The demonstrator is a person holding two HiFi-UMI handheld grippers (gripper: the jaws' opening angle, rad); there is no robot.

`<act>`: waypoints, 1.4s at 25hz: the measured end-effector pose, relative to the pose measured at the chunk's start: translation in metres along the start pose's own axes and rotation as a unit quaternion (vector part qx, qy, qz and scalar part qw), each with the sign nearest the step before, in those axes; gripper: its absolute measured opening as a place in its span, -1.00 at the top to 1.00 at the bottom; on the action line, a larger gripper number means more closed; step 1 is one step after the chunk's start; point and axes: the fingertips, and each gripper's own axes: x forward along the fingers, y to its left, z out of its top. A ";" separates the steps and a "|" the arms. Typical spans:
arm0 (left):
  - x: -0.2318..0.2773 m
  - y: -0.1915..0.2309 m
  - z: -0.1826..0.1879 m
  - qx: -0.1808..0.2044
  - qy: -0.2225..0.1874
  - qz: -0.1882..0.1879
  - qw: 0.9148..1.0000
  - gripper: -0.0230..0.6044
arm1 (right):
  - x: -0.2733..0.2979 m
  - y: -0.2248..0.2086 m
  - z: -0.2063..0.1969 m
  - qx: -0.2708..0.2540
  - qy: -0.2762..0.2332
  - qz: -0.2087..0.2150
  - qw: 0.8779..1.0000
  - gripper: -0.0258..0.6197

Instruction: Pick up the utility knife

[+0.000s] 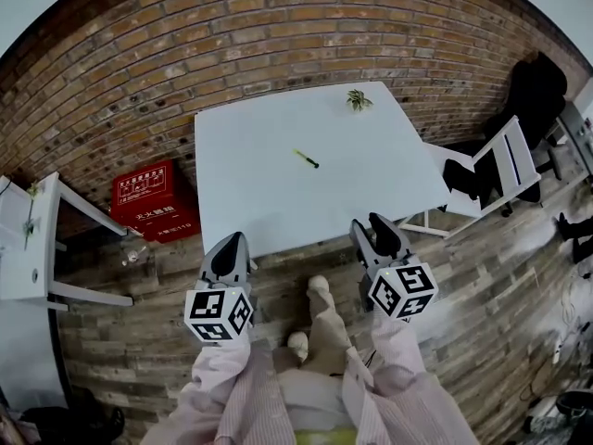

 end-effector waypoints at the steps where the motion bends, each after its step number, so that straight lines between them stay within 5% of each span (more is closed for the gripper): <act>1: 0.006 0.002 0.001 -0.001 0.000 0.002 1.000 0.95 | 0.007 -0.003 0.001 0.000 0.002 0.003 1.000 0.43; 20: 0.144 0.024 -0.019 -0.047 0.059 0.035 0.997 0.96 | 0.159 -0.063 -0.016 0.002 0.096 0.076 0.993 0.43; 35: 0.204 0.049 -0.047 -0.098 0.097 0.091 0.986 0.96 | 0.250 -0.075 -0.051 -0.012 0.190 0.156 0.969 0.43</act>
